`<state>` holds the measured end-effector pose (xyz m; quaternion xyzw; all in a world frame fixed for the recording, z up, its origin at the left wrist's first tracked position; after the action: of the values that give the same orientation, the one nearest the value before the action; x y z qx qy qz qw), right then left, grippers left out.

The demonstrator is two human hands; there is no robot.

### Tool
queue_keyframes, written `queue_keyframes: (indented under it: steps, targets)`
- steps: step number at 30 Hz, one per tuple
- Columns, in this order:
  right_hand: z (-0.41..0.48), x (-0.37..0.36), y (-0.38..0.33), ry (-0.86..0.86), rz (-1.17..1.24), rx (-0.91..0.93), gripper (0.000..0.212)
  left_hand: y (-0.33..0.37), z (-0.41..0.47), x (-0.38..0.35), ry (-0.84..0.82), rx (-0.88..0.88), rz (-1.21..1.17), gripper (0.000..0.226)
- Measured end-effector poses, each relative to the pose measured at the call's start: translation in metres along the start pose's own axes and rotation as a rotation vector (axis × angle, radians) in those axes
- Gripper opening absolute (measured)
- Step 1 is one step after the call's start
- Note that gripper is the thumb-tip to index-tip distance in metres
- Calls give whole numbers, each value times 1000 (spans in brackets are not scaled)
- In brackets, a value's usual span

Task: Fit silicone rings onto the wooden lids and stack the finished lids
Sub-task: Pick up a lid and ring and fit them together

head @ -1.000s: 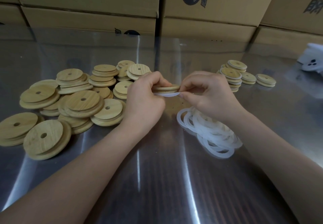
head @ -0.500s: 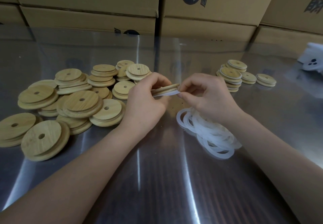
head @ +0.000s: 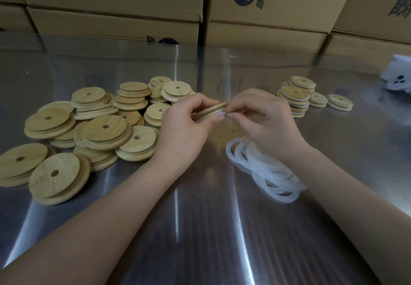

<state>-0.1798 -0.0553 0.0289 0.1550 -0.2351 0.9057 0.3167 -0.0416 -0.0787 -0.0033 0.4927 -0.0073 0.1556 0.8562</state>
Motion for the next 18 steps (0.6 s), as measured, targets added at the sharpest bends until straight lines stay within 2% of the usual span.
queue_keyframes:
  steps: [11, 18]
  targets:
    - [0, 0, 0, -9, -82, 41, 1, 9, 1, -2, -13, -129, 68, 14]
    - [1, 4, -3, 39, -140, 80, 1, 9, 1, -3, -4, -110, 35, 12]
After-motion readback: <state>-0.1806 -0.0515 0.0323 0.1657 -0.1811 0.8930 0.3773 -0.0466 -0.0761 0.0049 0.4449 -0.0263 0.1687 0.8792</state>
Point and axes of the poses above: each hand's wrist, its own z-axis towards the middle knuckle, its own x-axis out of the back of the hand, y = z × x, the point moved 9 cm from there along z, towards the middle knuckle, and after that the axes turned 14 degrees about y, right-handed, at the moved point
